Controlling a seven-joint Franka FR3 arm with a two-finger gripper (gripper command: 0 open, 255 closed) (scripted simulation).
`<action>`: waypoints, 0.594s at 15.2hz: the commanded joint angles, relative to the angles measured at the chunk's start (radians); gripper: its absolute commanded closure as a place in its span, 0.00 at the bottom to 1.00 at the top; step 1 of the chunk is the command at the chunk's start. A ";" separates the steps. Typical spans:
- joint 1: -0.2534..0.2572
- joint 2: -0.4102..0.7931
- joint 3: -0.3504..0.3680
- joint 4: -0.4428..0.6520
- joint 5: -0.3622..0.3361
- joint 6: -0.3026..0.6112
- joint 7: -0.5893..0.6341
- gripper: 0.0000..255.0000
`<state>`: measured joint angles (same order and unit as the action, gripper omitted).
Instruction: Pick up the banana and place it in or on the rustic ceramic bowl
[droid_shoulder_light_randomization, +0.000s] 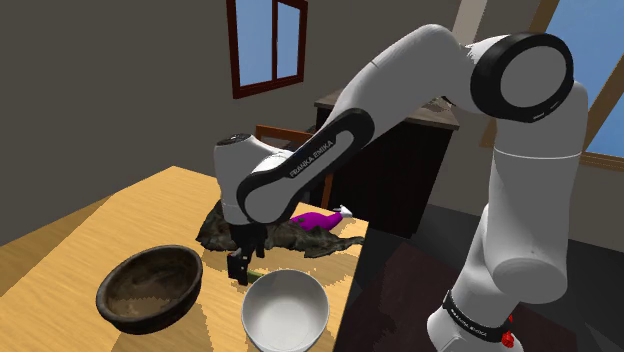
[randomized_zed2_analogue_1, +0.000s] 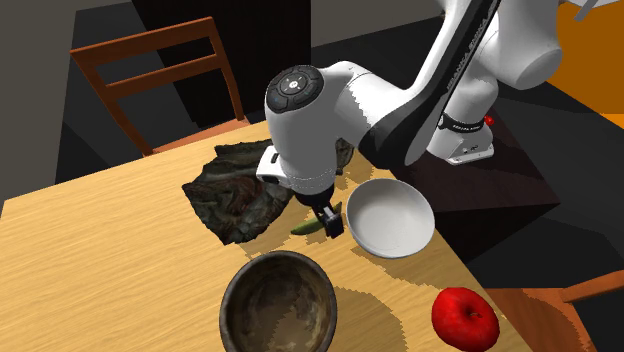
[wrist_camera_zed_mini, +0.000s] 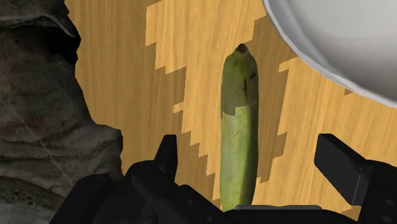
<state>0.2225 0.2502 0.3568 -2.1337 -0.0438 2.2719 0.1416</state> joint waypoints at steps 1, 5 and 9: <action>0.004 0.018 -0.002 -0.008 -0.009 0.025 0.007 0.00; 0.008 0.040 -0.006 -0.018 -0.019 0.057 0.014 0.00; 0.008 0.040 -0.006 -0.018 -0.019 0.057 0.014 0.00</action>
<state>0.2307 0.2906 0.3508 -2.1516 -0.0628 2.3284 0.1558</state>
